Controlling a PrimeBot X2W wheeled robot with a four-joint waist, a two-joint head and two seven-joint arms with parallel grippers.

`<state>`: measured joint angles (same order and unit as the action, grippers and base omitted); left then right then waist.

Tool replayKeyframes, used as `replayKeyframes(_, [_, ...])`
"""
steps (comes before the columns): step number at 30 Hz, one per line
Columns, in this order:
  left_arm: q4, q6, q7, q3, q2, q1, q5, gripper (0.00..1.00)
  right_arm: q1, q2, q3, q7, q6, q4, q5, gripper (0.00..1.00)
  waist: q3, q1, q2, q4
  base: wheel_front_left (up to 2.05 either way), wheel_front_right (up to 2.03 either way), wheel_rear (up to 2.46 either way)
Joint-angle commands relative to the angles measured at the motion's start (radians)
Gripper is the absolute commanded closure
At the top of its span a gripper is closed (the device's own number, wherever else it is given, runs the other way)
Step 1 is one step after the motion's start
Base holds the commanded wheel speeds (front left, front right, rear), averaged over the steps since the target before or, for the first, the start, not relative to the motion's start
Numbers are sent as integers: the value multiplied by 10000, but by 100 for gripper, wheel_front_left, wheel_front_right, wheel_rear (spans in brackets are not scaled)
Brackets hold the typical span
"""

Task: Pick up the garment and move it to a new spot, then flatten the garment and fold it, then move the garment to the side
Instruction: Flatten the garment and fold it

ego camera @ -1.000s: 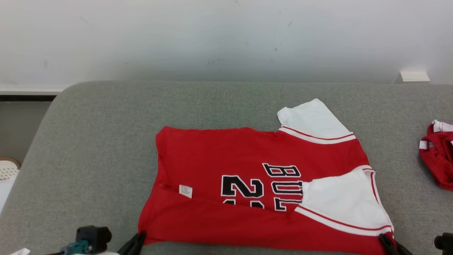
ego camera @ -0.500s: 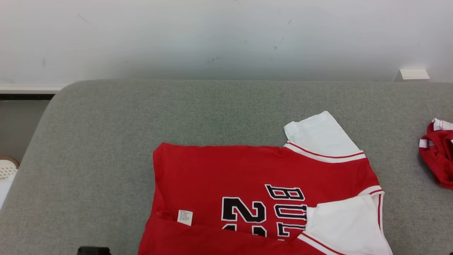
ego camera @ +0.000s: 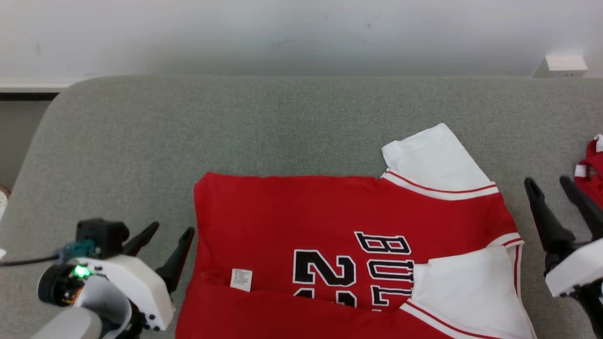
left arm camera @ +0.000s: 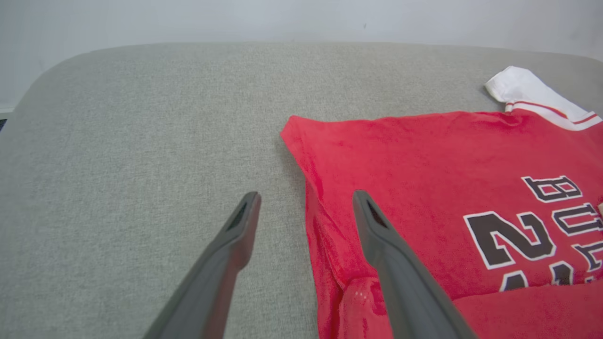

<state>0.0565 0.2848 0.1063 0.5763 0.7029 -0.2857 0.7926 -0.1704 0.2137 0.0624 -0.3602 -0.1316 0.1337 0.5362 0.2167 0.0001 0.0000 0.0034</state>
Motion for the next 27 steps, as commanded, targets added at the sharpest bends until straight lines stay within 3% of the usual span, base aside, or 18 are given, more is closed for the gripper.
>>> replayKeyframes(1, [-133,-68,52,25,-31,-192,-130,0,-309,113,-30,72,22,-145,-80,0,409,-1,0,136,0,0,0])
replayKeyframes(7, [-1192,-785,411,336,-554,-1793,-265,0,-2534,810,-1070,263,22,-1806,-143,0,1213,-1,0,463,0,0,0])
replayKeyframes(17, [-2283,-1617,1118,810,-1179,-3863,-545,0,-5947,1542,-2974,-201,22,-4984,433,0,2388,-1,0,968,0,0,0])
replayKeyframes(27, [-2853,-2305,1649,1161,-1601,-4806,-348,0,-7533,1755,-4167,-1240,22,-7385,1146,0,2751,-1,0,1298,0,0,0])
